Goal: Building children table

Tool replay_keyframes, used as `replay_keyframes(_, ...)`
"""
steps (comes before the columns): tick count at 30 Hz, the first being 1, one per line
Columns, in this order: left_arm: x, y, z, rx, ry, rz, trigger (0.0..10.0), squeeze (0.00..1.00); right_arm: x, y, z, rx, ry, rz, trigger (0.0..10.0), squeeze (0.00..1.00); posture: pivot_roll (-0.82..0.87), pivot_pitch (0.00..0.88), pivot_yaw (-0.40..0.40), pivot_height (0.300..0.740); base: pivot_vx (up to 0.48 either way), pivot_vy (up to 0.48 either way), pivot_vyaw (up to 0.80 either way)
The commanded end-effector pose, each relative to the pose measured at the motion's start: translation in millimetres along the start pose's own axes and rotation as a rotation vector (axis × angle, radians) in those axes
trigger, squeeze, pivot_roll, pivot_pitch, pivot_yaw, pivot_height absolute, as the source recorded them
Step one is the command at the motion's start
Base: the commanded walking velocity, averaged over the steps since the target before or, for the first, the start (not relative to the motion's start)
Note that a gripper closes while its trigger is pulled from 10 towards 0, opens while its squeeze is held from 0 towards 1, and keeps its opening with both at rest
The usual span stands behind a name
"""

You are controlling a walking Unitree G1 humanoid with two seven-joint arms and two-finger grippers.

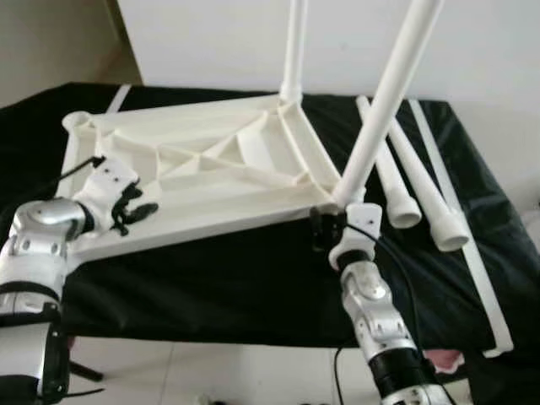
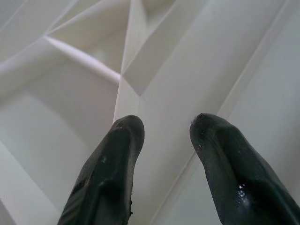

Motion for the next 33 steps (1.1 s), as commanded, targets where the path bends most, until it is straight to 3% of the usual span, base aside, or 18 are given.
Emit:
replay_keyframes(1, 6.4, -12, 34.8, -0.032, 0.514, -0.024, 10.0, 0.0, 3.2, -13, 1.9, 0.004, 0.007, 0.053, 10.0, 0.0, -0.04, 0.148, 0.011, 0.74, 0.0, 0.0, 0.0)
replay_keyframes(6, 4.5, -11, 37.7, -0.03, 0.564, -0.02, 10.0, 0.0, 4.6, -12, 4.0, 0.003, 0.011, 0.049, 10.0, 0.0, -0.05, 0.151, 0.011, 0.74, 0.0, 0.0, 0.0)
replay_keyframes(9, 0.5, -10, 35.4, -0.071, 0.564, -0.005, 10.0, 0.0, 5.5, -12, 6.1, -0.004, 0.016, 0.05, 10.0, 0.0, -0.05, 0.153, 0.012, 0.74, 0.0, 0.0, 0.0)
replay_keyframes(10, -9.4, -11, 21.6, -0.105, 0.452, 0.004, 10.0, 0.0, 5.7, -13, 7.1, -0.009, 0.018, 0.054, 10.0, 0.0, -0.05, 0.155, 0.013, 0.74, 0.0, 0.0, 0.0)
replay_keyframes(11, -9.4, -11, 21.6, -0.105, 0.452, 0.004, 10.0, 0.0, 5.7, -13, 7.1, -0.009, 0.018, 0.054, 10.0, 0.0, -0.05, 0.155, 0.013, 0.74, 0.0, 0.0, 0.0)
replay_keyframes(13, -17.0, -15, 6.2, -0.091, 0.319, 0.012, 10.0, 0.0, 4.3, -14, 6.3, -0.012, 0.015, 0.059, 10.0, 0.0, -0.05, 0.157, 0.015, 0.74, 0.0, 0.0, 0.0)
replay_keyframes(14, -17.0, -15, 6.2, -0.091, 0.319, 0.012, 10.0, 0.0, 4.3, -14, 6.3, -0.012, 0.015, 0.059, 10.0, 0.0, -0.05, 0.157, 0.015, 0.74, 0.0, 0.0, 0.0)
replay_keyframes(16, -21.5, -20, -10.7, -0.061, 0.157, 0.016, 10.0, 0.0, 1.6, -14, 4.5, -0.013, 0.009, 0.06, 10.0, 0.0, -0.05, 0.16, 0.017, 0.74, 0.0, 0.0, 0.0)
replay_keyframes(17, -22.0, -22, -25.3, -0.043, 0.012, 0.01, 10.0, 0.0, -0.8, -13, 3.0, -0.015, 0.005, 0.059, 10.0, 0.0, -0.05, 0.163, 0.016, 0.74, 0.0, 0.0, 0.0)
replay_keyframes(18, -22.0, -22, -25.3, -0.043, 0.012, 0.01, 10.0, 0.0, -0.8, -13, 3.0, -0.015, 0.005, 0.059, 10.0, 0.0, -0.05, 0.163, 0.016, 0.74, 0.0, 0.0, 0.0)
replay_keyframes(20, -17.1, -23, -42.2, -0.017, -0.173, -0.01, 10.0, 0.0, -4.6, -14, 0.2, -0.006, 0.0, 0.063, 10.0, 0.0, -0.05, 0.163, 0.017, 0.74, 0.0, 0.0, 0.0)
replay_keyframes(26, -10.7, -21, -49.1, 0.014, -0.272, -0.042, 10.0, 0.0, -12.5, -12, -4.9, 0.004, -0.009, 0.059, 10.0, 0.0, -0.04, 0.161, 0.017, 0.74, 0.0, 0.0, 0.0)
replay_keyframes(33, -8.9, -21, -53.5, 0.027, -0.292, -0.056, 10.0, 0.0, -19.3, -9, -5.3, 0.009, 0.0, 0.049, 10.0, 0.0, -0.04, 0.156, 0.016, 0.74, 0.0, 0.0, 0.0)
Point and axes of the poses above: a point about 5 cm out from each wrist's last joint towards the gripper, its own x axis pointing back from the gripper into the wrist, its own y axis along the axis of the wrist's last joint, z = x × y, the point moved 3 cm from there along -x, pointing out of the wrist towards the gripper, and after that the axes turned 13 degrees about x, right-handed, at the moved point
